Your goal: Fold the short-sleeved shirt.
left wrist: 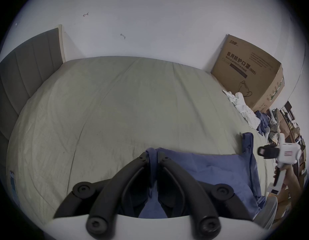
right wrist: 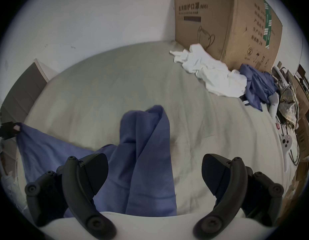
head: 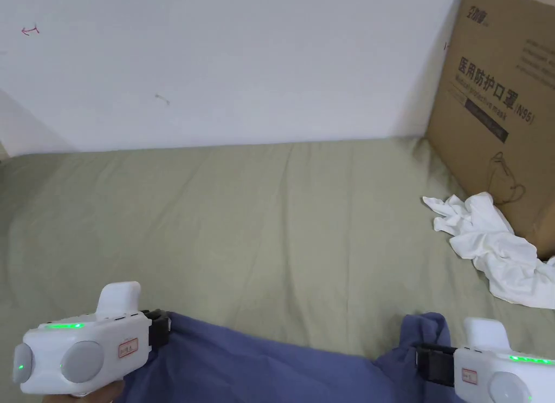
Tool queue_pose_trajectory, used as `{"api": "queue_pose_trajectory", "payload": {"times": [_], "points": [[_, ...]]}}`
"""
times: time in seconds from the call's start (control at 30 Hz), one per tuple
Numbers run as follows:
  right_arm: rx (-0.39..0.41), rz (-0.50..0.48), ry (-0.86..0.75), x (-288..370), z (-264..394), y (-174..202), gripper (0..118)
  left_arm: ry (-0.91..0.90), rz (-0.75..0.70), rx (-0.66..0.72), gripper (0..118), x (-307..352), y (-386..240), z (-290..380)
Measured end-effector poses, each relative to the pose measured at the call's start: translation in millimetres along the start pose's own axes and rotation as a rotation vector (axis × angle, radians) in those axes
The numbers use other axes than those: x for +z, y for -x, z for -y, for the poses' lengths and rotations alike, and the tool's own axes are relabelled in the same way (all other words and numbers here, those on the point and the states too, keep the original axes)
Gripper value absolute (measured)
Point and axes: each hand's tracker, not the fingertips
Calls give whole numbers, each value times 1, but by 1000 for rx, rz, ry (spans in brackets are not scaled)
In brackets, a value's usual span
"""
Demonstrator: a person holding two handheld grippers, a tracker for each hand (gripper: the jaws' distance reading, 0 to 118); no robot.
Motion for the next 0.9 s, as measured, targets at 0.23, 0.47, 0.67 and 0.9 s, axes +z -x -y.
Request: {"api": "queue_pose_trajectory", "payload": {"times": [0.23, 0.47, 0.67, 0.9], "points": [[34, 11, 92, -25, 23, 6, 21, -6, 8, -6, 12, 10, 1, 0], [21, -109, -89, 44, 25, 3, 6, -53, -4, 36, 12, 27, 10, 14], [55, -179, -295, 136, -1, 0, 6, -127, -7, 108, 12, 77, 18, 16], [57, -272, -508, 231, -47, 13, 6, -306, -32, 85, 12, 169, 12, -22]]}}
